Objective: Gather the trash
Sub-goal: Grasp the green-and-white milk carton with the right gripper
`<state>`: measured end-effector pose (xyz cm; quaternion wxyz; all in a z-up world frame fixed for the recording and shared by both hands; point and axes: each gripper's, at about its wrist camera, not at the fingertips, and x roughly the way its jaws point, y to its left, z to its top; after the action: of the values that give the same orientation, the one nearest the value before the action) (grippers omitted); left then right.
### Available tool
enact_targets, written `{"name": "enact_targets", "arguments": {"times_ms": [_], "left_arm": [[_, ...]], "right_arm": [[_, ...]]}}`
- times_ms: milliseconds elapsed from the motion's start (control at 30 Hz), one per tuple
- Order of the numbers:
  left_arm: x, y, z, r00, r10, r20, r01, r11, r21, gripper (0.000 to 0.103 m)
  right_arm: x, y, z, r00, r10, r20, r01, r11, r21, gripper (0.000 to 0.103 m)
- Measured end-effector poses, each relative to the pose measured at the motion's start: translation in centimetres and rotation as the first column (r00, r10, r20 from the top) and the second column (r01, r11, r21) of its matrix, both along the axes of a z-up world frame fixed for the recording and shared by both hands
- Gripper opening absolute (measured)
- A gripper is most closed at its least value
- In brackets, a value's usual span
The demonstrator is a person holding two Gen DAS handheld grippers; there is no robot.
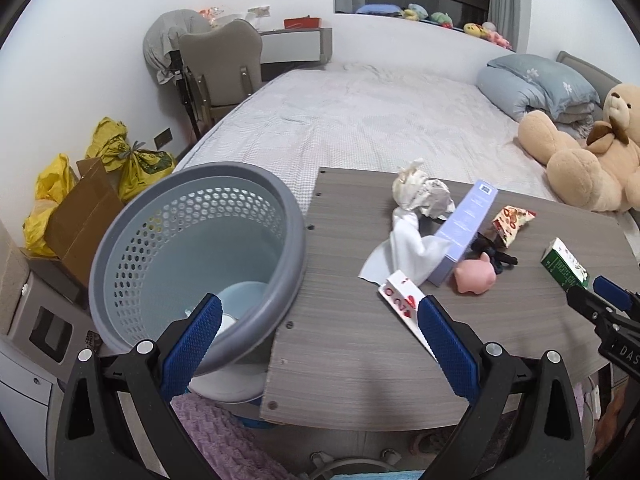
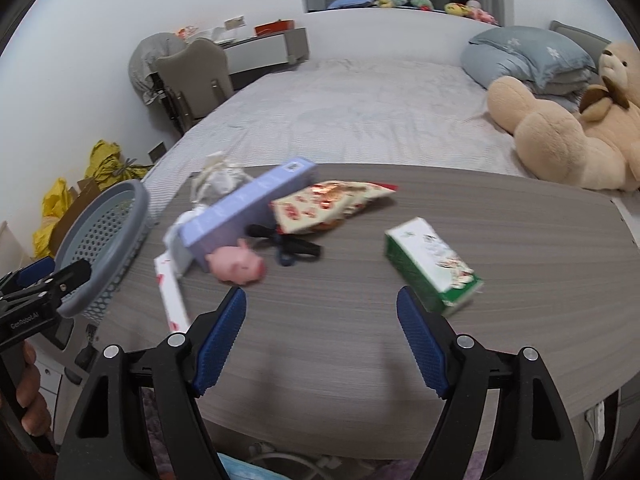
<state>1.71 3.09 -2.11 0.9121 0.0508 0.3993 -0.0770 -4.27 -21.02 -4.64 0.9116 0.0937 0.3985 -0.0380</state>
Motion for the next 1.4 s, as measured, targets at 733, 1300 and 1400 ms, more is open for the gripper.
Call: {"name": "enact_targets", "arguments": {"times_ms": [733,1300,1400], "left_arm": [[-0.1,-4.8,-2.0,0.998,0.001,-0.060,0.003,0.998,0.067,0.096],[-0.2,-5.2,-2.3,0.998,0.002,-0.067,0.002,0.998,0.070,0.096],[-0.2,-5.1,-2.3,0.998,0.005,-0.068,0.000,0.998,0.065,0.096]], "right_arm": [[4.5,-7.9,-4.6,0.996,0.029,-0.082,-0.036,0.996,-0.087,0.074],[6.0,-7.1,-5.4,0.989,0.083,-0.124,-0.097,0.989,-0.112,0.053],[5.9,-6.8,-5.2,0.989,0.088,-0.118,-0.101,0.989,-0.112,0.048]]}}
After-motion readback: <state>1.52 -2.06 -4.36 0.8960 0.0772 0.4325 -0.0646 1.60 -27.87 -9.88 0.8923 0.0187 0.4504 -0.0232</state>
